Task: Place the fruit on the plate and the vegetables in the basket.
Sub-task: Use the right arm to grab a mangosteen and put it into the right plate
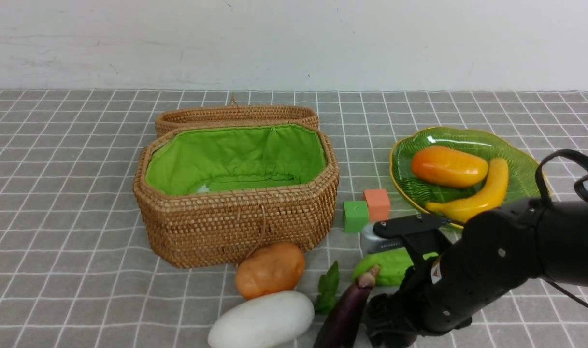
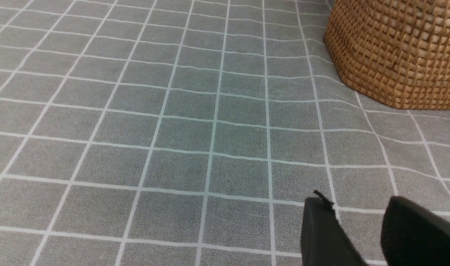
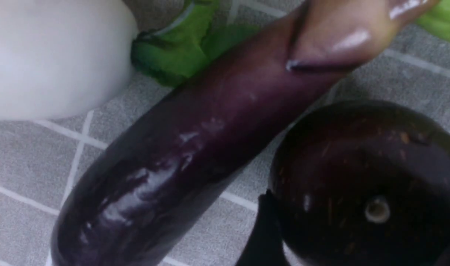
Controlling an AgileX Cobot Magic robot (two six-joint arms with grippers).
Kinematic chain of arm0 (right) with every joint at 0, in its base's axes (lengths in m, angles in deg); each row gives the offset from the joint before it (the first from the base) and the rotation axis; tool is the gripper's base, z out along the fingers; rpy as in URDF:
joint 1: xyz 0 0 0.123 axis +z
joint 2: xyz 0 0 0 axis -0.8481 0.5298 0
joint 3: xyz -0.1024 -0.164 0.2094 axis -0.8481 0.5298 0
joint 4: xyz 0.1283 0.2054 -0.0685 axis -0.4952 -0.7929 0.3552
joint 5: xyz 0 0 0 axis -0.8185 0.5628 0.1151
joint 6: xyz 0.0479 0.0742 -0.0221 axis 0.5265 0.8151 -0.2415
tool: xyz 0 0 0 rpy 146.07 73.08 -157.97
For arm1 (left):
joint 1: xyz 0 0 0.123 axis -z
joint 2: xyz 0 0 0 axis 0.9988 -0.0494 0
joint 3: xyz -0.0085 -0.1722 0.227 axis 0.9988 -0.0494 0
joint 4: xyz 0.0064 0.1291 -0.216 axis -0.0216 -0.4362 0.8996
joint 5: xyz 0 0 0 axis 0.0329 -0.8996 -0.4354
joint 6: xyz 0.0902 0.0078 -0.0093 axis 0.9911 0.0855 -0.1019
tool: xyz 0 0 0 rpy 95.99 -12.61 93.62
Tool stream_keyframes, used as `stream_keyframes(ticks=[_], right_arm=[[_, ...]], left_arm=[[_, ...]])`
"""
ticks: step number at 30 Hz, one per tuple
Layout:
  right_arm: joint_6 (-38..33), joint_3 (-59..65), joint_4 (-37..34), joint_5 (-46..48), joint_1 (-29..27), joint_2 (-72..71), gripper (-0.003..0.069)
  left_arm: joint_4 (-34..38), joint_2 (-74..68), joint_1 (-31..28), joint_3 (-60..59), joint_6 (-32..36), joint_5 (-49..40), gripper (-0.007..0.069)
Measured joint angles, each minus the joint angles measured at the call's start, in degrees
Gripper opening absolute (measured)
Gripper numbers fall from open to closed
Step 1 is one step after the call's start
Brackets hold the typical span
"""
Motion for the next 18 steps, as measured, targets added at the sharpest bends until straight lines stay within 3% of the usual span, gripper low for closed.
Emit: stream_keyframes(ticks=[4, 10, 15, 18], right_arm=[[0.00, 0.00, 0.32, 1.97, 0.11, -1.34, 0.0553], [-0.63, -3.32, 0.26, 13.38, -0.78, -9.75, 0.0553], [-4.00, -11.96, 0.04, 20.83, -8.20, -13.57, 0.0553], [-5.49, -18.73, -0.27, 19.82, -16.81, -11.68, 0.0553]], left_arm=[[0.00, 0.00, 0.00, 0.00, 0.00, 0.00, 0.0239], [0.00, 0.00, 0.00, 0.00, 0.00, 0.00, 0.0239], [0.00, 0.00, 0.00, 0.00, 0.00, 0.00, 0.0239], [0.00, 0.00, 0.00, 0.00, 0.00, 0.00, 0.0239]])
